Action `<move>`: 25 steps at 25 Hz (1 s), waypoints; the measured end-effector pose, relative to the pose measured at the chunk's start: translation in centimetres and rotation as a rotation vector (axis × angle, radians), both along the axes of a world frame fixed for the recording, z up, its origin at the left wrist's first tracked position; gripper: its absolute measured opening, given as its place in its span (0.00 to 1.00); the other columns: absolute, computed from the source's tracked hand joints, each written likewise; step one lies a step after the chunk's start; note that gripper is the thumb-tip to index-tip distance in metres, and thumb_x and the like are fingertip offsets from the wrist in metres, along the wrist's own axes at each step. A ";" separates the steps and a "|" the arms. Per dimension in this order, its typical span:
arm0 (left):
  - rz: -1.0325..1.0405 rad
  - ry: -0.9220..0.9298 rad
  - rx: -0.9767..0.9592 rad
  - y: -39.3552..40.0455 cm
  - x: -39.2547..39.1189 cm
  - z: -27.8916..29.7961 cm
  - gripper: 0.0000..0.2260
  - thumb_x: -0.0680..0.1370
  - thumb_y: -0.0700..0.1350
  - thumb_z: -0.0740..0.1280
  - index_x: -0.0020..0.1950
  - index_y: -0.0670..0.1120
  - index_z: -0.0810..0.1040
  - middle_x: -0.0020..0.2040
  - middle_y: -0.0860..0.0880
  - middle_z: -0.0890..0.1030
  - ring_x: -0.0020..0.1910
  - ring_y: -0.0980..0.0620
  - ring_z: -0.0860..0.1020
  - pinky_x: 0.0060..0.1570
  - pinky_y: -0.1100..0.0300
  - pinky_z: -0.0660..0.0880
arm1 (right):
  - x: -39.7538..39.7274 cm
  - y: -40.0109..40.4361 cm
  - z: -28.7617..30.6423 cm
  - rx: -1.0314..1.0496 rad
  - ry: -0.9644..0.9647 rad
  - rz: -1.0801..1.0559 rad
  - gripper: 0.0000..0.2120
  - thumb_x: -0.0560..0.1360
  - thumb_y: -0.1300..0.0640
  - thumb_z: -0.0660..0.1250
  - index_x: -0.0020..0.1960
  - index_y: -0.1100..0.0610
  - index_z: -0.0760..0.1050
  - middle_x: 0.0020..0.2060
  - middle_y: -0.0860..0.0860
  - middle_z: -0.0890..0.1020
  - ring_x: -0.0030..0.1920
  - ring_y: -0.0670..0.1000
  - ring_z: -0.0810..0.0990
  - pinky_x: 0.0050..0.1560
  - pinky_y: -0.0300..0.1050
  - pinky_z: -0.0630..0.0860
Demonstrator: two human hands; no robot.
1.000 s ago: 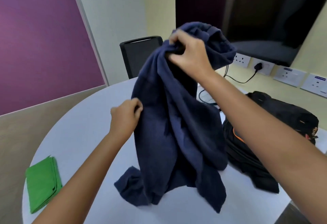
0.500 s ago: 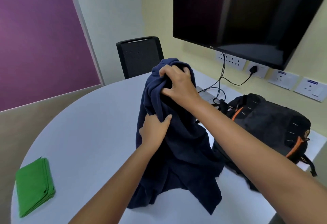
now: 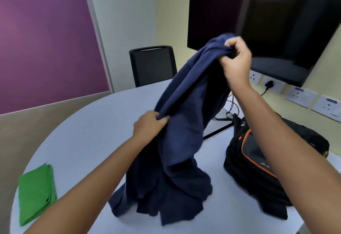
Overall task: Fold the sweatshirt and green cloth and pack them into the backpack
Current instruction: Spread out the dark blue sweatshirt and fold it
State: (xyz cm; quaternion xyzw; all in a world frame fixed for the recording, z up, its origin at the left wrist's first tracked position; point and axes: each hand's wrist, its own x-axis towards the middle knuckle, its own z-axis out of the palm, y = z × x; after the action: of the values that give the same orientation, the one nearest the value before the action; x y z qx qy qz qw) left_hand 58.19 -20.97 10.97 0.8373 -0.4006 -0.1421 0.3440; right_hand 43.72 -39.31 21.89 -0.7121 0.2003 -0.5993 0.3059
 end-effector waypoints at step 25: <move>0.292 -0.626 -0.272 3.0 8.7 12.2 0.10 0.78 0.44 0.59 0.50 0.41 0.77 0.56 0.40 0.74 0.55 0.38 0.73 0.55 0.47 0.64 | -5.9 0.1 5.7 -0.259 0.070 -0.282 0.11 0.67 0.58 0.65 0.35 0.44 0.65 0.35 0.39 0.72 0.37 0.36 0.69 0.42 0.31 0.65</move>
State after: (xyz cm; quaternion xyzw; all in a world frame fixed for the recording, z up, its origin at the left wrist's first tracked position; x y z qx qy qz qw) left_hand 66.89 -18.01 23.15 0.8351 -0.3780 0.2261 0.3296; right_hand 37.78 -39.21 27.58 -0.7309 0.2299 -0.6317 0.1178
